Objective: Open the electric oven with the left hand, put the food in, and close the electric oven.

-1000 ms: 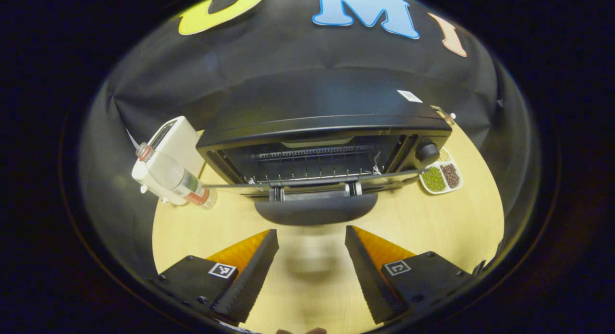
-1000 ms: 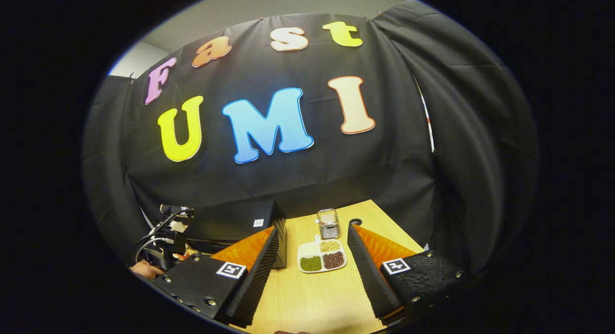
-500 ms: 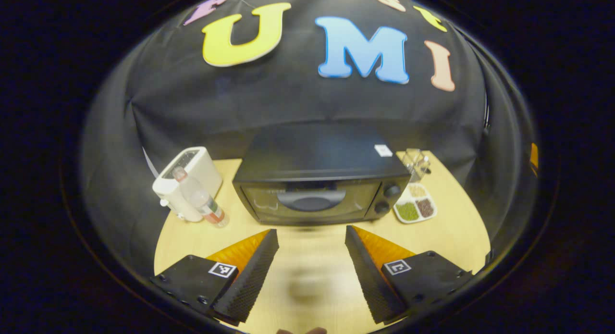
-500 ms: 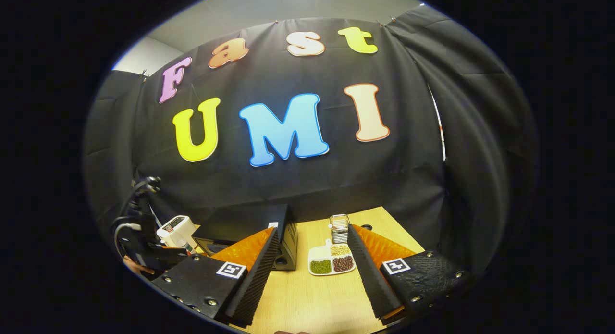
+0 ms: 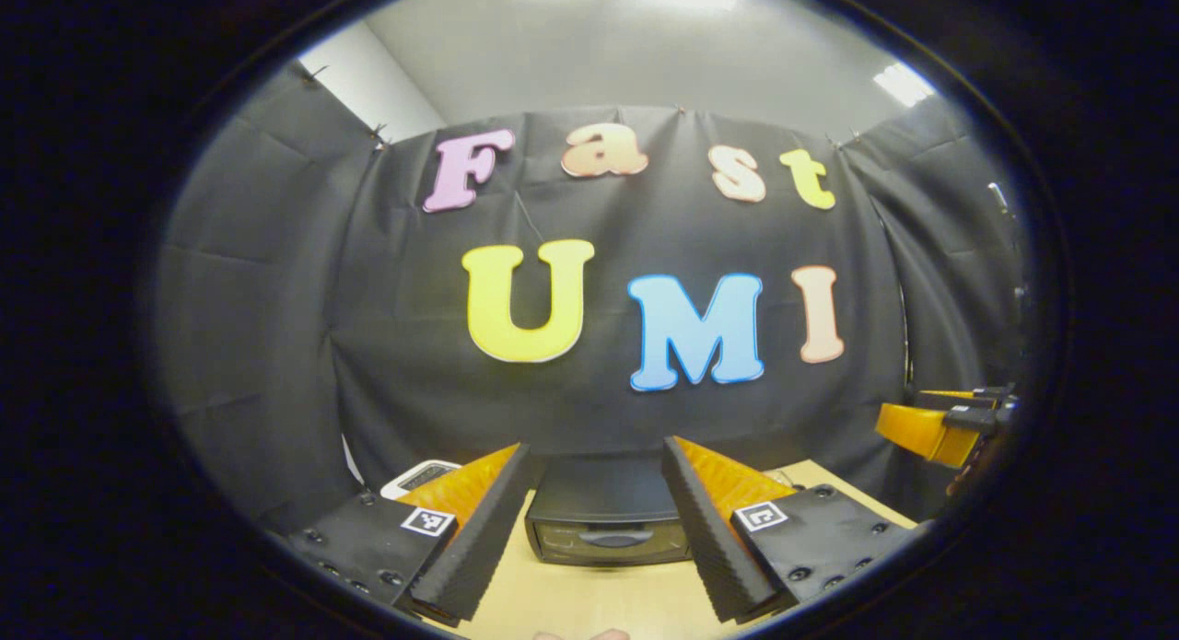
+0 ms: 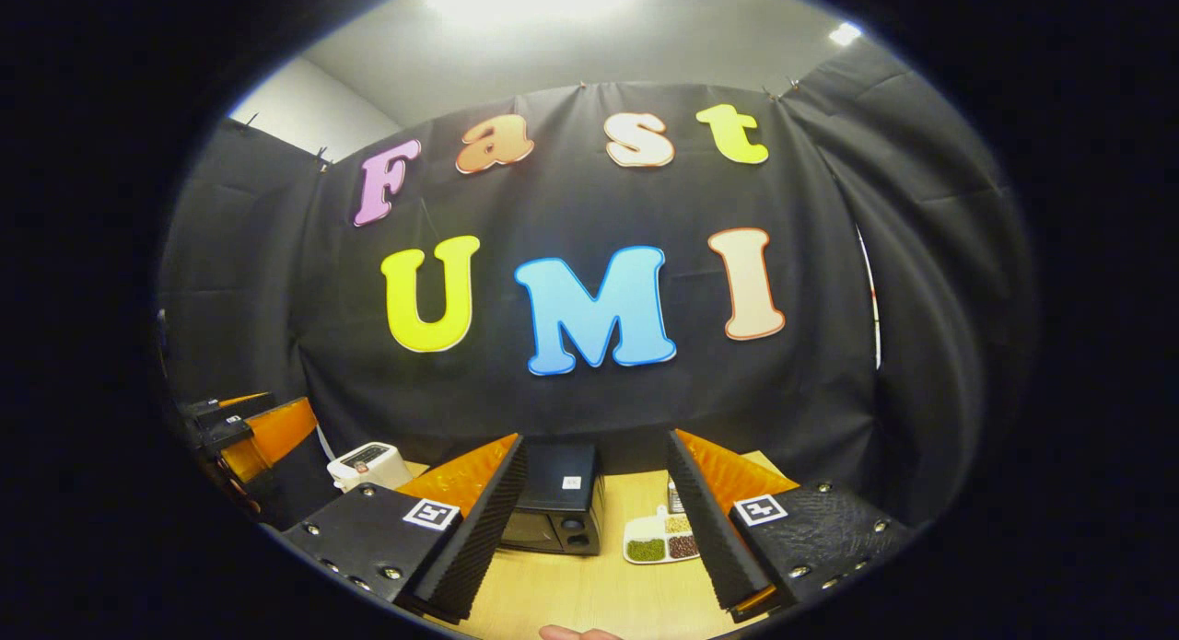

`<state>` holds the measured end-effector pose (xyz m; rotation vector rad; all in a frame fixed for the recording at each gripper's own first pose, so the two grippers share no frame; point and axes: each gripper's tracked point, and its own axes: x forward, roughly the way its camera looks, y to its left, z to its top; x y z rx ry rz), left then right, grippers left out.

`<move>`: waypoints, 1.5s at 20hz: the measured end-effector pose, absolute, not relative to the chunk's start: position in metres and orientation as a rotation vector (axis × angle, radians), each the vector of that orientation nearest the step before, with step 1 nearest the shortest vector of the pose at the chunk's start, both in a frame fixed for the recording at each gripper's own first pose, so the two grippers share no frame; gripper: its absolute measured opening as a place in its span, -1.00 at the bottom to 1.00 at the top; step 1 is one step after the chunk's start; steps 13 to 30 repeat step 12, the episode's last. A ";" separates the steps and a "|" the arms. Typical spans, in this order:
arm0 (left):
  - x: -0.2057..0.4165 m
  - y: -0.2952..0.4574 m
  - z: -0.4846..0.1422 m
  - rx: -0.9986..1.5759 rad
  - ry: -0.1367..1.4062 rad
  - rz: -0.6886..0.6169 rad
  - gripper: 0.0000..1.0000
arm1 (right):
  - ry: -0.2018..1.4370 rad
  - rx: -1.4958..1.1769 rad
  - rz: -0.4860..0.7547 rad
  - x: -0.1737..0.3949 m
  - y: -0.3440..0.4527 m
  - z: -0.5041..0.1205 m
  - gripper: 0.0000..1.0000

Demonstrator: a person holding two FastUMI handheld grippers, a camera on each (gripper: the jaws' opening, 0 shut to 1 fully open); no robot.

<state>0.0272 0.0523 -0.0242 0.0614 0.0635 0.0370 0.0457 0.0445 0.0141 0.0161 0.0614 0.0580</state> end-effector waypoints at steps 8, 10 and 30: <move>0.015 0.062 -0.015 0.026 0.049 0.024 0.97 | 0.006 -0.012 0.079 0.028 0.076 0.038 0.85; 0.014 0.064 -0.012 0.021 0.043 0.019 0.97 | 0.008 -0.014 0.075 0.026 0.079 0.038 0.96; 0.013 0.065 -0.012 0.030 0.043 0.010 0.90 | 0.003 -0.016 0.063 0.024 0.080 0.039 0.96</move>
